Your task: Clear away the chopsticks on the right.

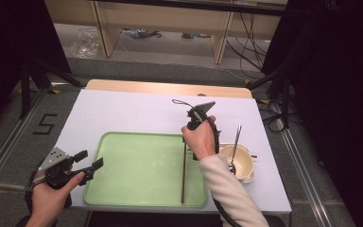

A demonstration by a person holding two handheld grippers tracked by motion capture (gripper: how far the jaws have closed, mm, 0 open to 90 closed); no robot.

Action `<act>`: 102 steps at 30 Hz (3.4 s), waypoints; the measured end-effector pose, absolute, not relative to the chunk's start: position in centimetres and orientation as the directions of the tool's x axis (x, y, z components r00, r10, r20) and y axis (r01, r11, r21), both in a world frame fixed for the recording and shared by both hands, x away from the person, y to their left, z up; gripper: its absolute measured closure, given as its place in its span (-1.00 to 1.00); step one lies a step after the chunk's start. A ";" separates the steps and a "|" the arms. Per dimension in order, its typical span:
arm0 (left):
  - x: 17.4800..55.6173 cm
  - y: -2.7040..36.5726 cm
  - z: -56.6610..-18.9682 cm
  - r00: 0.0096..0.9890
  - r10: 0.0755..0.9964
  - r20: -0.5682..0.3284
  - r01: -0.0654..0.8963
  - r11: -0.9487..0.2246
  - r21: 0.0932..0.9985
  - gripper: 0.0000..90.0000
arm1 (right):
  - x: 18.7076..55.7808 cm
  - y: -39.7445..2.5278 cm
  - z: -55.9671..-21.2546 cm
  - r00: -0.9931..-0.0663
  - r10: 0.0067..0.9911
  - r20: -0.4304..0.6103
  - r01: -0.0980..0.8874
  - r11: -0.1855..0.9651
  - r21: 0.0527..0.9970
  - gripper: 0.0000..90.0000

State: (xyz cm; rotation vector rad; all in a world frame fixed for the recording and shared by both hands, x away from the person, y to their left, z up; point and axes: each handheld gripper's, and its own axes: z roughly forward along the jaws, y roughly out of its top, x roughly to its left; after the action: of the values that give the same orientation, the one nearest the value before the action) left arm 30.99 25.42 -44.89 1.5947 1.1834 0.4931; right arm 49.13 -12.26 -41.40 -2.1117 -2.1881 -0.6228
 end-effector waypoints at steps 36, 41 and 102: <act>31.0 25.4 -45.0 0.427 0.871 -0.243 0.449 0.029 0.893 -0.40 | 49.6 -11.7 -43.4 0.015 0.969 0.248 0.984 -0.058 0.167 0.93; 31.0 25.3 -45.0 0.421 0.871 -0.253 0.451 0.041 0.891 -0.40 | 49.6 -11.7 -43.6 0.020 0.970 0.242 0.985 -0.061 0.164 0.93; 31.0 25.3 -45.0 0.430 0.869 -0.244 0.451 0.028 0.892 -0.40 | 47.4 -14.1 -43.4 -0.947 0.172 -0.271 0.172 0.985 0.023 0.42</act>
State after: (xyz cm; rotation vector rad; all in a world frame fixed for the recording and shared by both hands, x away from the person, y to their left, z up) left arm 31.01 25.34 -44.97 1.6009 1.1859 0.4838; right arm 47.42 -14.14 -43.35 -0.3008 -3.4043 0.0017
